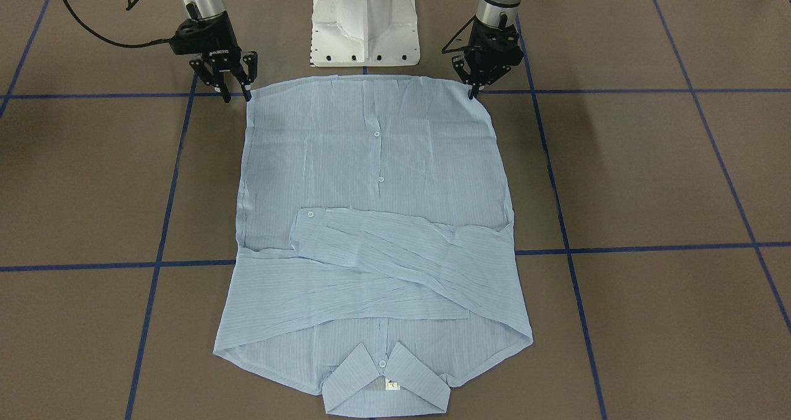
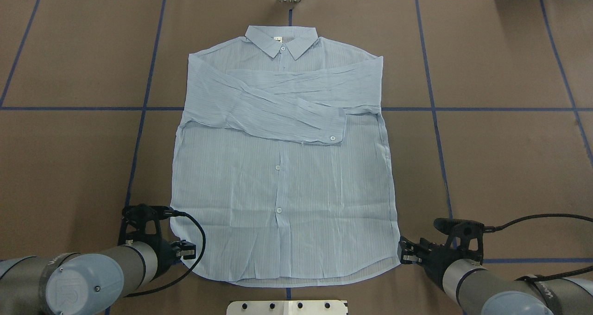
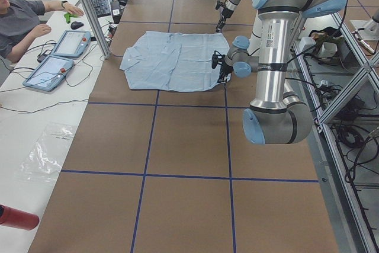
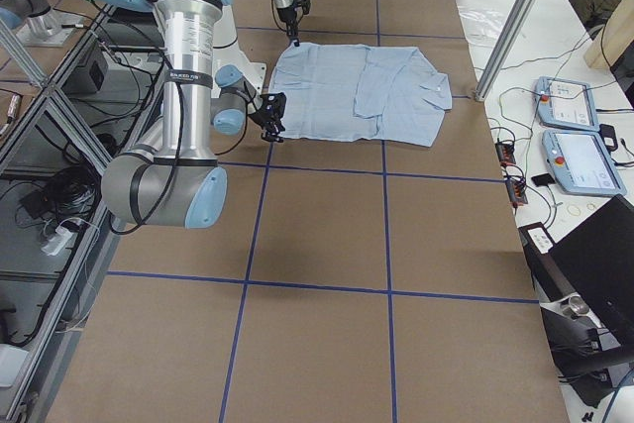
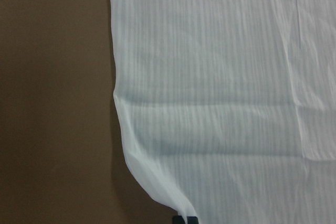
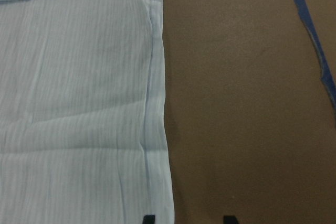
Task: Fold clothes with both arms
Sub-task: 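Grasp the hem corners with both grippers, then lift the hem with both grippers and fold it toward the collar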
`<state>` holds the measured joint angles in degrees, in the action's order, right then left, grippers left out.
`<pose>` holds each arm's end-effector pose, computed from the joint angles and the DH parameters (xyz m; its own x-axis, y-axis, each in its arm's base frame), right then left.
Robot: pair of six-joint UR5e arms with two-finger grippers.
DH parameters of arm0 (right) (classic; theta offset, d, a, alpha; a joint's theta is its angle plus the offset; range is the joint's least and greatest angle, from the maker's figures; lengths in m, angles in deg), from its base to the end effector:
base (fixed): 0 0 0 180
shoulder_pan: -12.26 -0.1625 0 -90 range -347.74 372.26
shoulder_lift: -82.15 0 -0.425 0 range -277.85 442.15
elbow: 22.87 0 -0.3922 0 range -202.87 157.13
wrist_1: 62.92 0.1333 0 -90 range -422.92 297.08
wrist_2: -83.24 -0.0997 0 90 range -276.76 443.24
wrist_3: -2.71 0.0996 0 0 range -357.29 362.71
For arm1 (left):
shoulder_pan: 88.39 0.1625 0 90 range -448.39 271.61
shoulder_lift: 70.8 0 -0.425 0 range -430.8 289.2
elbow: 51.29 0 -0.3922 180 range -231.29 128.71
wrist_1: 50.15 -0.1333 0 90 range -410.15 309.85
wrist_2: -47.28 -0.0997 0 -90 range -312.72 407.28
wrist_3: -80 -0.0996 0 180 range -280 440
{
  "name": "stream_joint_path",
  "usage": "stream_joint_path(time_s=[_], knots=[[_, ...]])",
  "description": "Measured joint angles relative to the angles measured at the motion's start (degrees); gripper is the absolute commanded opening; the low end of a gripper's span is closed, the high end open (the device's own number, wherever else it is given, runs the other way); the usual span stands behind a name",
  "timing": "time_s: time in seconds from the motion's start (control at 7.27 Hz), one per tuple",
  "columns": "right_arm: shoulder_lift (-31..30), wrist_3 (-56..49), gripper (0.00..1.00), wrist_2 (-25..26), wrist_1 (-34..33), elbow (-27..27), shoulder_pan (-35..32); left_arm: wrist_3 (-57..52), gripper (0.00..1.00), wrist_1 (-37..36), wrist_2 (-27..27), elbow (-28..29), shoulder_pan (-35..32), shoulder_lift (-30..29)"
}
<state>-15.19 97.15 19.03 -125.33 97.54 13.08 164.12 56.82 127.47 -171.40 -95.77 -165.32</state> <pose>-0.4416 -0.1703 0.4101 0.6069 0.0610 0.7924 -0.3717 0.9031 0.2151 0.4717 -0.2126 0.3461 0.6393 0.0190 -0.7687 0.1945 0.9632 0.1856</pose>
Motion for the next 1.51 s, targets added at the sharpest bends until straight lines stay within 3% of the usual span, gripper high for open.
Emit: stream_joint_path(time_s=[0.41, 0.69, 1.1, 1.24, 1.51], knots=[[1.95, 0.15, 0.52, 1.02, -0.8, -1.6, 0.55, 0.0, 0.0, 0.0, -0.35, -0.02, 0.0, 0.03], [4.76, 1.24, 0.47, 1.73, -4.91, -2.01, 1.1, 0.01, 0.0, 0.0, -0.31, 0.04, -0.04, 0.03], [5.72, 1.97, 0.09, 2.69, -6.6, -1.99, 1.99, 0.01, 0.0, -0.04, -0.32, 0.05, -0.08, 0.1], [5.74, 2.07, 0.0, 2.75, -6.65, -1.91, 2.1, 0.0, 0.0, -0.02, -0.36, 0.05, -0.08, 0.12], [5.72, 2.25, 0.0, 2.83, -6.68, -1.85, 2.52, 0.0, 0.0, 0.0, -0.39, 0.05, -0.09, 0.07]])
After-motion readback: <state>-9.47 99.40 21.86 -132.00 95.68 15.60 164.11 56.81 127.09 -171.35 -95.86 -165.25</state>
